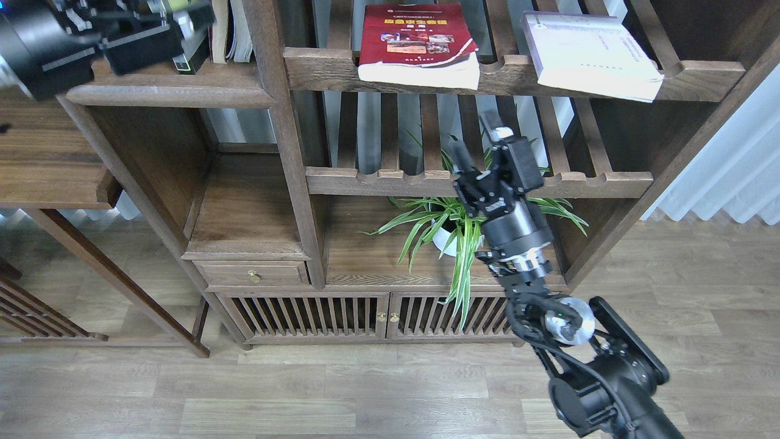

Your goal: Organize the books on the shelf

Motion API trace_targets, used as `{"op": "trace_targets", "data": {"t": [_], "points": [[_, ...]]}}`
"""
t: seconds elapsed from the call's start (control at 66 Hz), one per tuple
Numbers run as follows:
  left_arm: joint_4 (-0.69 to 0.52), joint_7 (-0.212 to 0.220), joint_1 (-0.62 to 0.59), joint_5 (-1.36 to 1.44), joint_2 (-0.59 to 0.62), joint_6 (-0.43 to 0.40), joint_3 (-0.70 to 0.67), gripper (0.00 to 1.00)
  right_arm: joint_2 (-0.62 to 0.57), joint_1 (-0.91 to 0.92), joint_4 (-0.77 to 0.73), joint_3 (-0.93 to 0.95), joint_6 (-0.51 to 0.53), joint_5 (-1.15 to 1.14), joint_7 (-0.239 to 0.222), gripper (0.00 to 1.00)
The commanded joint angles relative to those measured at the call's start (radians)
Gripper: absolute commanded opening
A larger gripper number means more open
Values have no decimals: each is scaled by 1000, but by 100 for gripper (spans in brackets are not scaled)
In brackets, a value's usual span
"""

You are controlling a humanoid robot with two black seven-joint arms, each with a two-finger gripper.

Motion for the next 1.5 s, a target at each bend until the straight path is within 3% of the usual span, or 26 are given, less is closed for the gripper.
{"op": "trace_targets", "data": {"t": [0.0, 0.258, 0.47, 0.94, 1.485], "points": [[2, 0, 101, 0, -16, 0, 3, 100, -28, -3, -1, 44, 0, 13, 0, 99], [45, 0, 248, 2, -34, 0, 4, 100, -80, -5, -7, 169, 0, 48, 0, 99], [55, 0, 253, 5, -77, 0, -7, 100, -126, 31, -8, 191, -96, 47, 0, 99], [73, 0, 253, 8, -88, 0, -8, 100, -155, 86, 1, 189, -140, 47, 0, 99], [73, 0, 254, 11, -90, 0, 1, 100, -154, 20, 31, 168, -85, 38, -2, 99]]}}
